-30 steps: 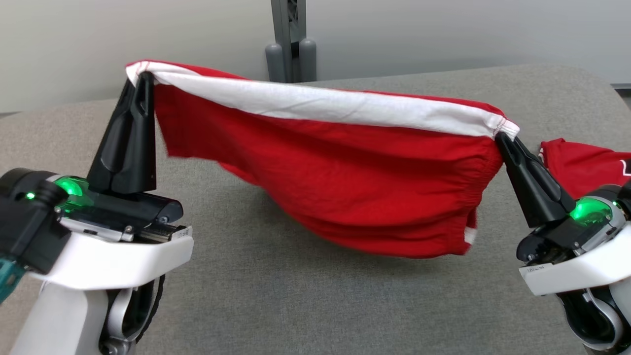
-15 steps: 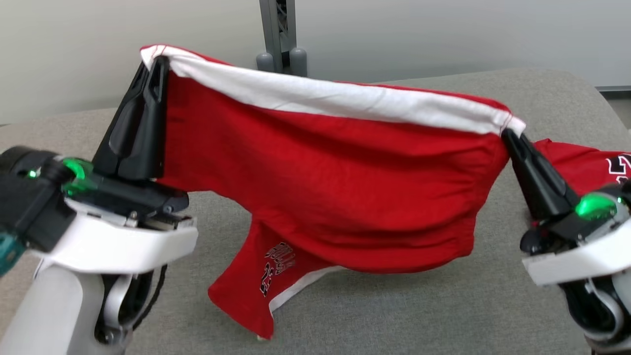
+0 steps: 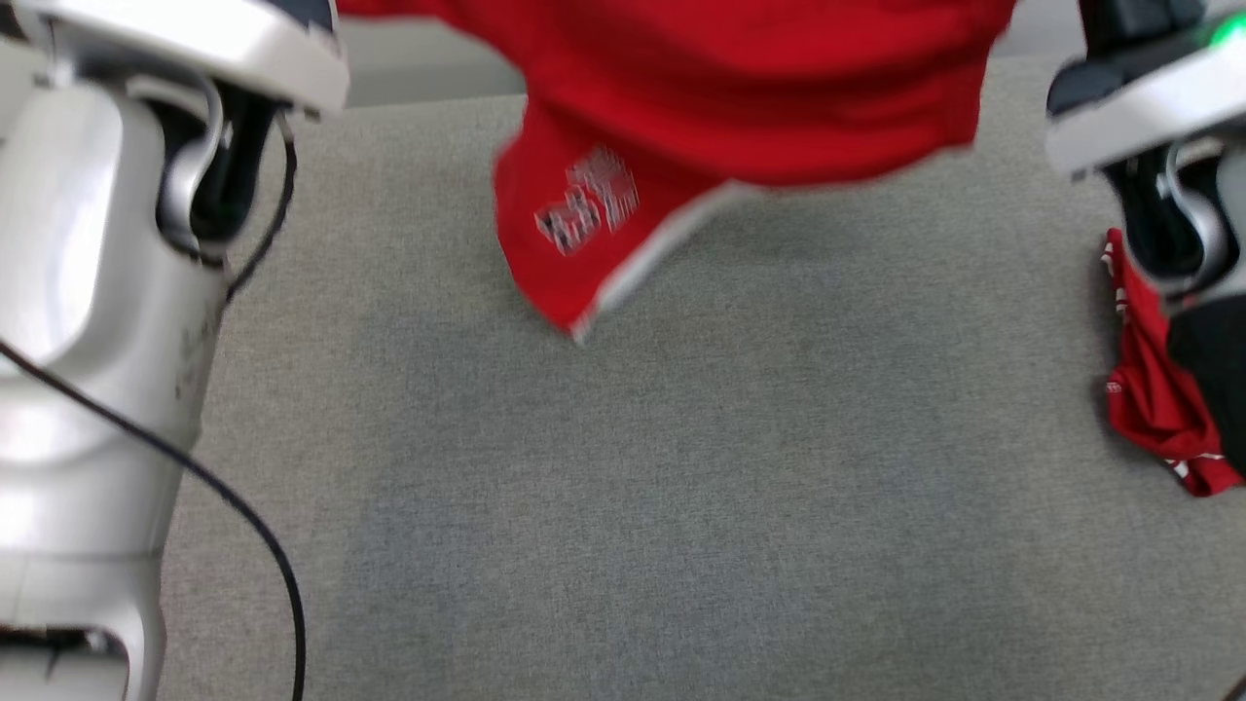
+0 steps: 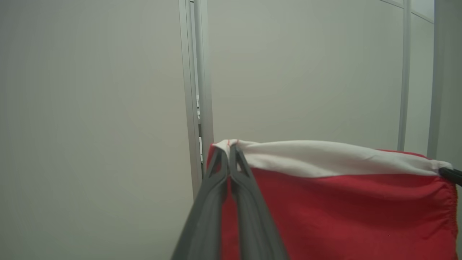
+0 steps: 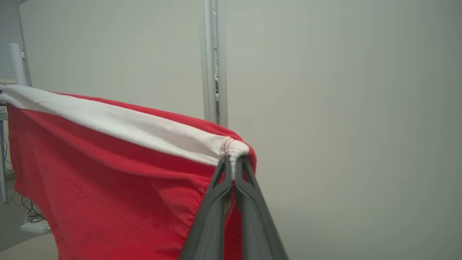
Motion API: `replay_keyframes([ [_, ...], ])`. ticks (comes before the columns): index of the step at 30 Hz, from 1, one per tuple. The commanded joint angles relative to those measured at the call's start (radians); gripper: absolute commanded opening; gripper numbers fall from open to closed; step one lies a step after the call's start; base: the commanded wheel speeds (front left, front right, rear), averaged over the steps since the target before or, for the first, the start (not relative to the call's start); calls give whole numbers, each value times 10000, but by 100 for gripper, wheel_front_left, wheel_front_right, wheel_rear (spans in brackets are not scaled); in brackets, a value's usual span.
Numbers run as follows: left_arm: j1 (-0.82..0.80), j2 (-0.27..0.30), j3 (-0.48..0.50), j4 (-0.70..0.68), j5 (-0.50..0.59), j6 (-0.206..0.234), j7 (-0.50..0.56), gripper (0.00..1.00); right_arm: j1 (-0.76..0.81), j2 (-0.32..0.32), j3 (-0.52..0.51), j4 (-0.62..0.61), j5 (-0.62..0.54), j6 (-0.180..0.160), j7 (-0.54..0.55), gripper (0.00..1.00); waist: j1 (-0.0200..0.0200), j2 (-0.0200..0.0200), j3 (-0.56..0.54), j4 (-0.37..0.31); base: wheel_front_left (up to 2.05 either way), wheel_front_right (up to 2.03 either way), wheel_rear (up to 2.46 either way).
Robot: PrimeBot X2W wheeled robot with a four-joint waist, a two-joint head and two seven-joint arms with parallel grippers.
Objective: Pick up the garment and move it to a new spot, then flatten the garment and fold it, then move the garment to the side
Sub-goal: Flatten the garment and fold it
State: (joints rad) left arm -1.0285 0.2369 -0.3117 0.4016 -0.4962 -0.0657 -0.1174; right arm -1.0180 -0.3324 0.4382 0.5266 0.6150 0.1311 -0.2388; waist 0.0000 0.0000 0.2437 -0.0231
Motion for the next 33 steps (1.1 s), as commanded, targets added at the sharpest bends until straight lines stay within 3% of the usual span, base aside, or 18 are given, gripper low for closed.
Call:
replay_keyframes([
  [1, -524, -69, -26, 510, 37, -122, -178, 0, -514, 33, 15, 417, -162, -7, -156, 0, 0, 0, 228, 102, 0, 0, 0],
  [9, -2897, -884, -343, 3881, -146, -521, -1043, 0, -2466, 735, -137, 3000, -1035, -7, -265, 0, 0, 0, 756, 453, 0, 0, 0],
  [17, -2030, -1406, -1230, 5212, -448, -651, -1383, 0, -1536, 826, 521, 3533, -878, -5, -266, 0, 0, 0, 1067, 709, 0, 0, 0],
  [23, -9, -1313, -1857, 4635, -854, -651, -1470, 0, 318, 460, 1567, 2607, 143, -5, -269, 0, 0, 0, 1219, 854, 0, 0, 0],
  [28, 2459, -1074, -1471, 3036, -828, -646, -1475, 0, 2410, 141, 1557, 1084, 1221, -1, -268, 0, 0, 0, 1125, 828, 0, 0, 0],
  [33, 5039, -739, -567, 1330, -924, -537, -1478, 0, 4445, -219, 1504, -461, 1189, -5, -268, 0, 0, 0, 855, 610, 0, 0, 0],
])
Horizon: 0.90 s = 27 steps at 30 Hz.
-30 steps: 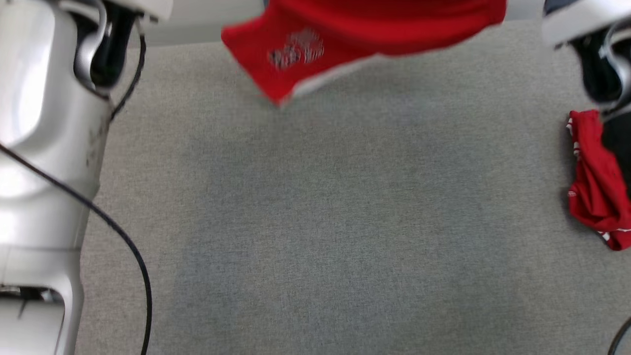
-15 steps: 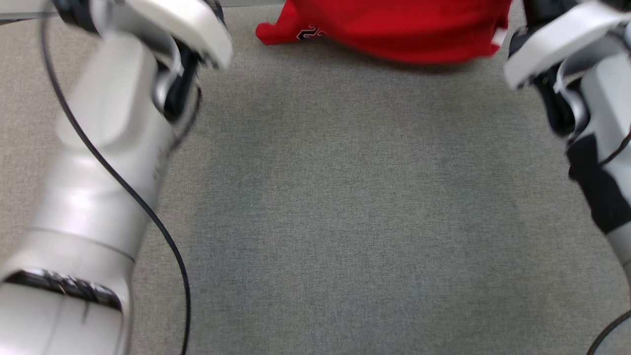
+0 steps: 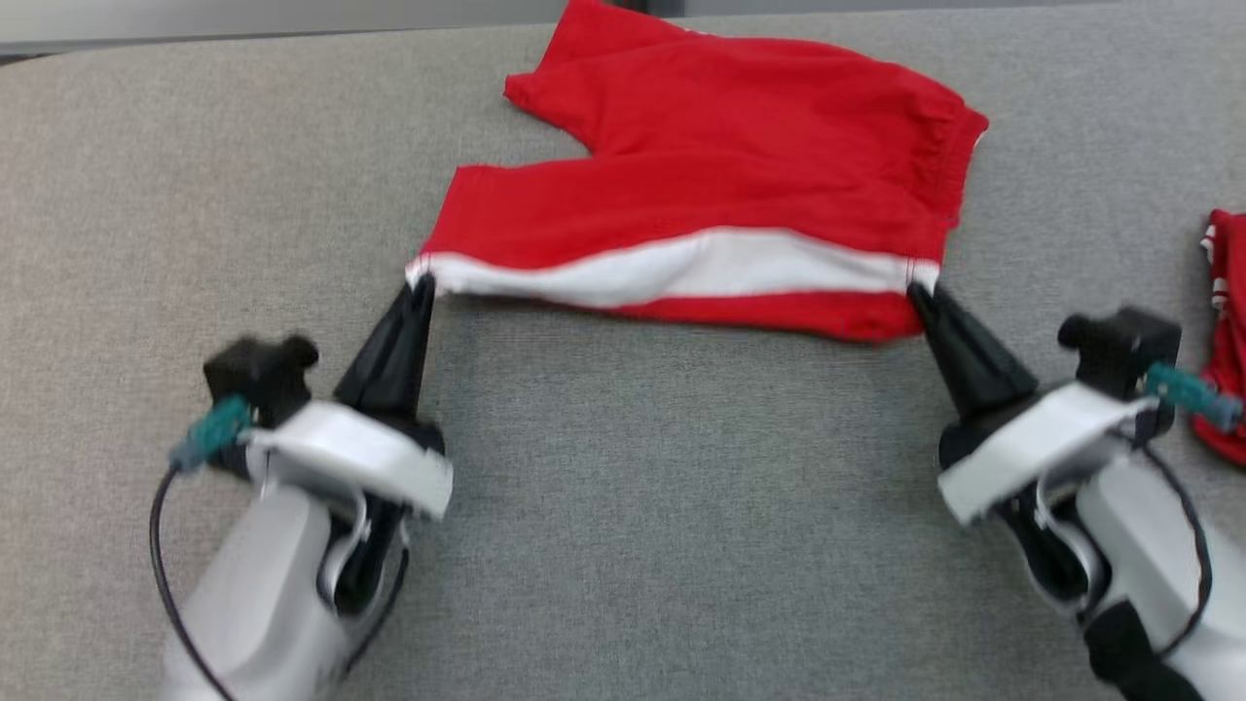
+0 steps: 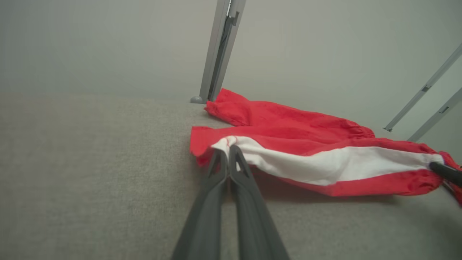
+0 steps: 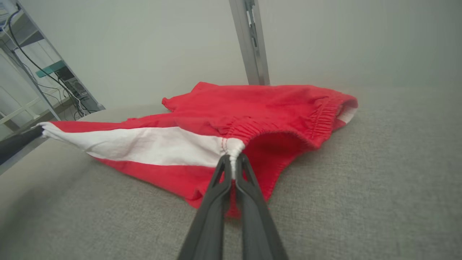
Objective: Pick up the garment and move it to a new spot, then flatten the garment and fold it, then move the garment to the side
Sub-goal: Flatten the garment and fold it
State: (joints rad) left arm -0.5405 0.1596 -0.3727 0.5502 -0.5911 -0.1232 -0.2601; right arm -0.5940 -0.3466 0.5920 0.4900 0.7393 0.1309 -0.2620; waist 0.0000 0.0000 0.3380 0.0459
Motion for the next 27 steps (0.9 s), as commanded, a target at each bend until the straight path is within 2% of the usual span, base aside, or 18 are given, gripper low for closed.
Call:
replay_keyframes([
  [1, 716, 77, 132, -481, 53, 93, -50, 0, 635, -137, -54, -314, -184, -3, -35, 0, 0, 0, -200, -123, 0, 0, 0],
  [7, 3256, 481, 300, -2275, -80, 697, 187, 0, 2712, -267, -579, -1465, -980, -3, -33, 0, 0, 0, -758, -249, 0, 0, 0],
  [12, 4688, 815, 124, -3746, -198, 1202, 1104, 0, 4090, -320, -956, -1834, -1435, -5, -24, 0, 0, 0, -1261, -149, 0, 0, 0],
  [22, 6793, 1326, -177, -6426, -366, 2252, 2691, 0, 6548, -112, -2176, -2965, -2173, -3, -18, 0, 0, 0, -1731, 134, 0, 0, 0],
  [27, 7163, 1418, -166, -7196, -364, 2583, 3011, 0, 7169, 220, -2586, -3426, -2365, -3, -20, 0, 0, 0, -1702, 109, 0, 0, 0],
])
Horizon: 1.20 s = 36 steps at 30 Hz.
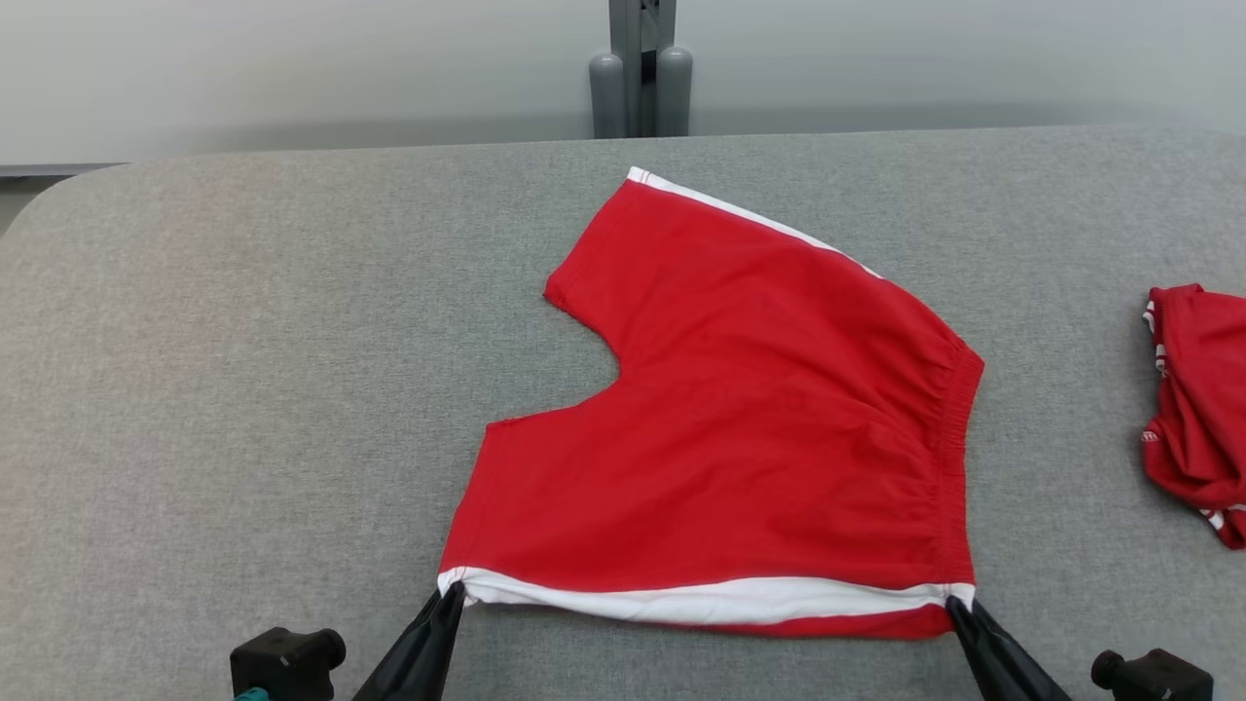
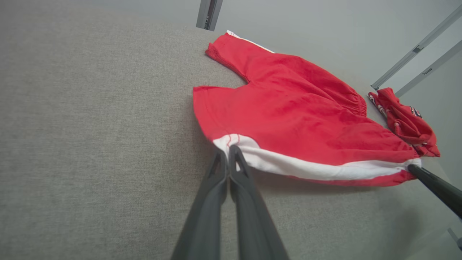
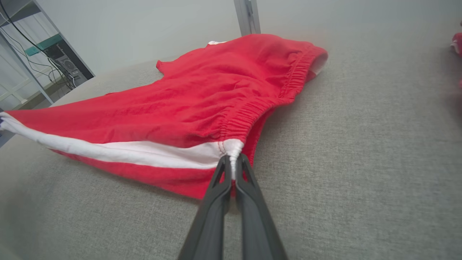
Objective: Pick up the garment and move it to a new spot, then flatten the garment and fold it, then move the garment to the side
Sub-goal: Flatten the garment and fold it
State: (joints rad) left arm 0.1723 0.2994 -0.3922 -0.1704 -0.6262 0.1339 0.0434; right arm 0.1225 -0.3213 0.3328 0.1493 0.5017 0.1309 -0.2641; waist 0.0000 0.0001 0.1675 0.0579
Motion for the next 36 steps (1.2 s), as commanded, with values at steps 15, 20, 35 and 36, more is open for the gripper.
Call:
replay_keyframes([
  [15, -2950, 707, 168, 267, 724, -528, 492, 0, -1276, 1039, -698, -591, 764, -3, 705, 0, 0, -1, 526, -755, 0, 0, 0],
  [20, -5416, 567, 220, 1774, 557, -1225, 871, 0, -2620, 1644, -866, -122, 836, -3, 1007, 0, 0, -1, 984, -1217, 0, 0, 0],
  [35, -11479, -463, 12, 9531, 907, -2112, 404, 0, -7207, 2655, 476, 3523, 1067, -3, 109, 0, 0, -1, 2664, -3177, 0, 0, 0],
  [36, -11695, -497, -27, 9923, 944, -2139, 331, 0, -7386, 2675, 578, 3734, 1144, -3, 65, 0, 0, -1, 2731, -3265, 0, 0, 0],
])
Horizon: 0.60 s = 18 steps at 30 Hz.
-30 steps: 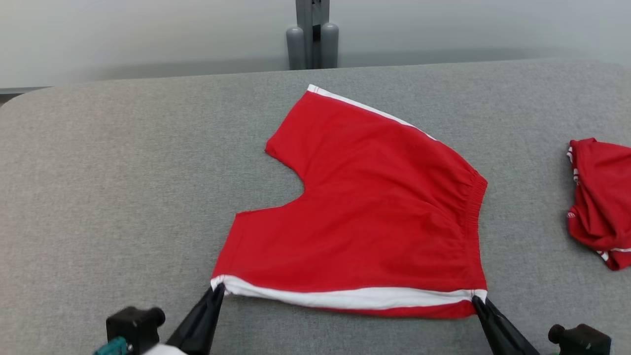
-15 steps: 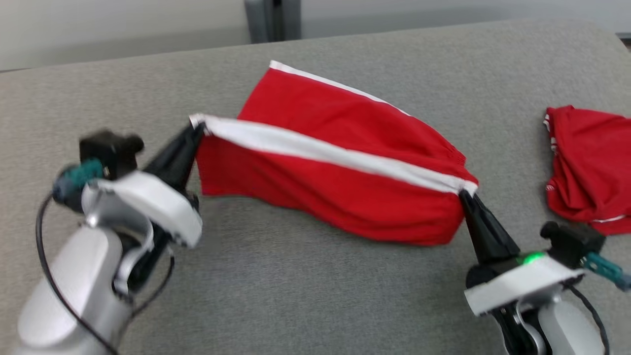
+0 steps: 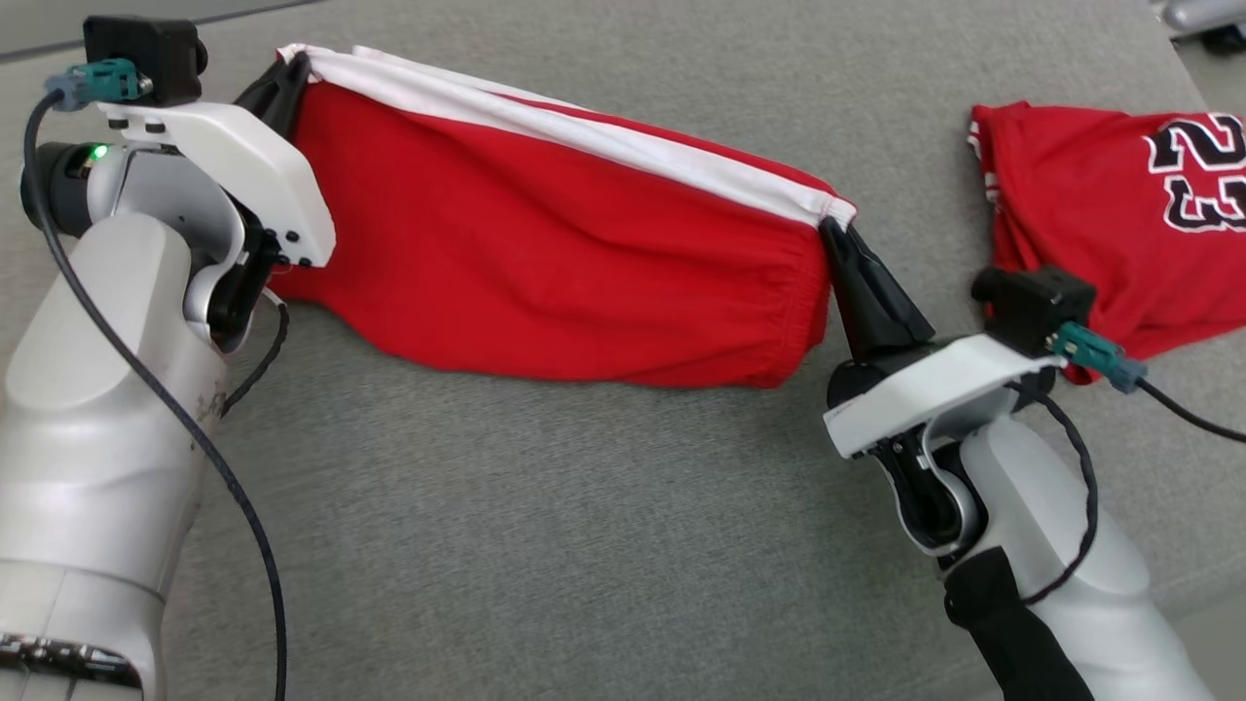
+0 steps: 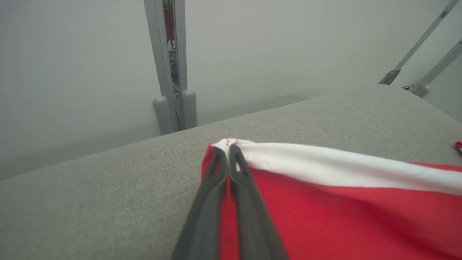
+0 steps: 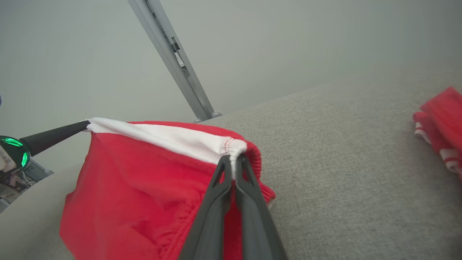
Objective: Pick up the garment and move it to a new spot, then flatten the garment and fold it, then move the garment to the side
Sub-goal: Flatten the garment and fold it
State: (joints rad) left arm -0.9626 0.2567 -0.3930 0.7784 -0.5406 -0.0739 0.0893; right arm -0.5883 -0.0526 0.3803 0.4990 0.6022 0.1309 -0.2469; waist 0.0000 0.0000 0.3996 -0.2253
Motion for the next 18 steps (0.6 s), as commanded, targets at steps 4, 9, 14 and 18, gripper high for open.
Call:
replay_keyframes([
  [4, -909, -137, -113, 1442, 162, -147, -368, 0, -736, 4, 526, 574, 613, -2, -176, 0, 0, 0, 611, -633, 0, 0, 0],
  [9, -1551, -319, -272, 2687, 200, -312, -834, 0, -1179, -12, 849, 639, 780, -3, -202, 0, 0, 0, 818, -839, 0, 0, 0],
  [14, -1898, -438, -351, 3459, 177, -401, -1506, 100, -1063, -13, 845, 477, 688, -3, -202, 100, 0, 0, 851, -845, 0, 0, 0],
  [18, -1815, -592, -431, 3570, 215, -463, -2641, 100, -617, -15, 579, 407, 22, -3, -198, 100, 0, 0, 665, -602, 0, 0, 0],
])
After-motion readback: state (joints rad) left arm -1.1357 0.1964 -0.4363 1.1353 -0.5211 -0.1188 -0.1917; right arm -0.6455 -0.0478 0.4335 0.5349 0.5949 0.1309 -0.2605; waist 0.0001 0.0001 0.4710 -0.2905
